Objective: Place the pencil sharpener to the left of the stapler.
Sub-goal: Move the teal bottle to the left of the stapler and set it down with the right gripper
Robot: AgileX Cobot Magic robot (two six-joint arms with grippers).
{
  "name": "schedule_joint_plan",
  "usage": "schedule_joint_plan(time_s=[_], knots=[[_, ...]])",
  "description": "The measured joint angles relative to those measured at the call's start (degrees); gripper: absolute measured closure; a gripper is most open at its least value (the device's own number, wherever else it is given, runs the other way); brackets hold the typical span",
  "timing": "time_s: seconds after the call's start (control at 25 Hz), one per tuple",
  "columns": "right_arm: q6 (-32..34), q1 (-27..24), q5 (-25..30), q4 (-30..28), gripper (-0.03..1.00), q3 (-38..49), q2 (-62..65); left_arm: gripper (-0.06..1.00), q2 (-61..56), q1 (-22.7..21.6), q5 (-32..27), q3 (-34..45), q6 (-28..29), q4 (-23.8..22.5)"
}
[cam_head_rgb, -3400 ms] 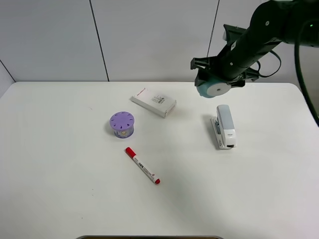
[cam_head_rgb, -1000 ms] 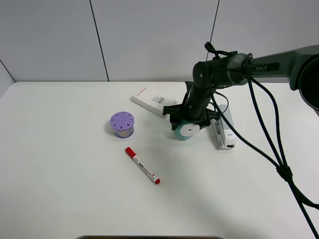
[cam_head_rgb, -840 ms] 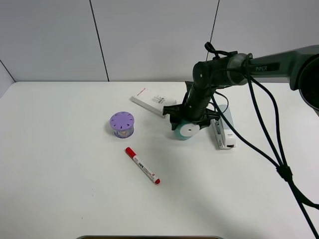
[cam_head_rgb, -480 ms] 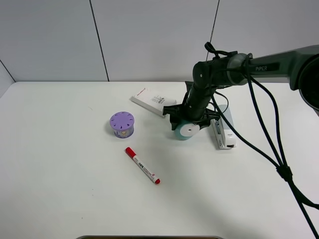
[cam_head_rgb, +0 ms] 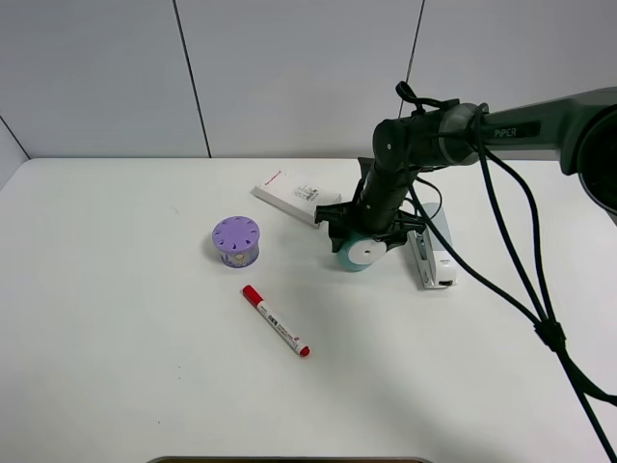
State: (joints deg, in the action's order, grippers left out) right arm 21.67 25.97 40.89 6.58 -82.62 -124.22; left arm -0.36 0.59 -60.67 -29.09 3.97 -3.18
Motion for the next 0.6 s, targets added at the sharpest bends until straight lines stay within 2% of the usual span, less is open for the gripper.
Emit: schedule_joint_plan(time_s=[0.24, 0.6], knots=[[-2.6, 0.0, -0.5, 0.6, 0.12, 0.0, -0.3, -0.01, 0.0, 0.0, 0.0, 0.0, 0.0, 0.0], [-2.8, 0.0, -0.8, 0.6, 0.0, 0.0, -0.3, -0.01, 0.0, 0.0, 0.0, 0.0, 0.0, 0.0]])
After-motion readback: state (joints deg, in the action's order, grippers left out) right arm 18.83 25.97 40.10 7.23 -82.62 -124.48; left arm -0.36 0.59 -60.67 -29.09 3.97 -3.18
